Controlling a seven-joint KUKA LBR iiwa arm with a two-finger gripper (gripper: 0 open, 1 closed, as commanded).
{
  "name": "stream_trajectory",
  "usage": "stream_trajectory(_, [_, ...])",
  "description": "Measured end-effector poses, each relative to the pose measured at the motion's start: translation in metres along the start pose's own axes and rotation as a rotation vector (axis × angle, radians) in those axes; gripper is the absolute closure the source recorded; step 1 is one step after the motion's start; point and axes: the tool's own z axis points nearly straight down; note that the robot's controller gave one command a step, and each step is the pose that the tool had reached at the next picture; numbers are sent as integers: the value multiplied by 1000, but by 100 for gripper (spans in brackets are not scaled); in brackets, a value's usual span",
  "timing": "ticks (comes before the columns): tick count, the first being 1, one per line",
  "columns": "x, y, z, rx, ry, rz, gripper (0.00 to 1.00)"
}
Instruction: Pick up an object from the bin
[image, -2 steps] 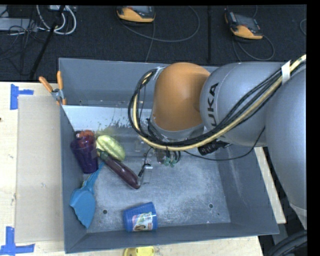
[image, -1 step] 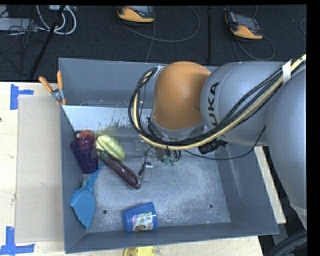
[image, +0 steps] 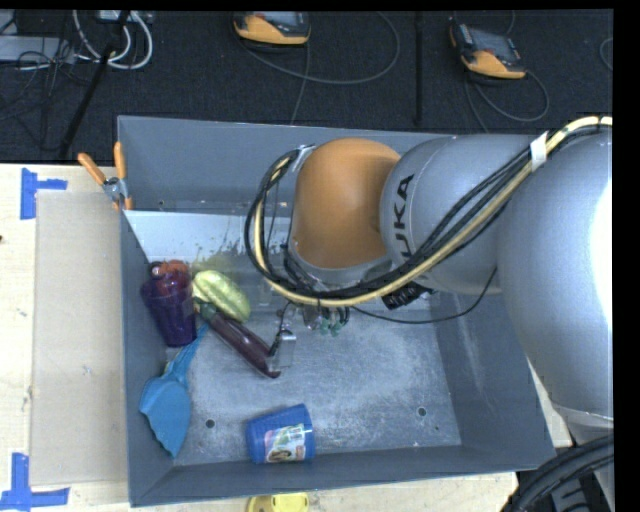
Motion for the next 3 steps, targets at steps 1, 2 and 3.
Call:
stream_trajectory(1, [8, 2, 77, 1, 8, -205, 100])
stream_trajectory(2, [8, 2, 77, 1, 8, -205, 100])
stream_trajectory(3, [4, 5, 76, 3, 7, -243, 100])
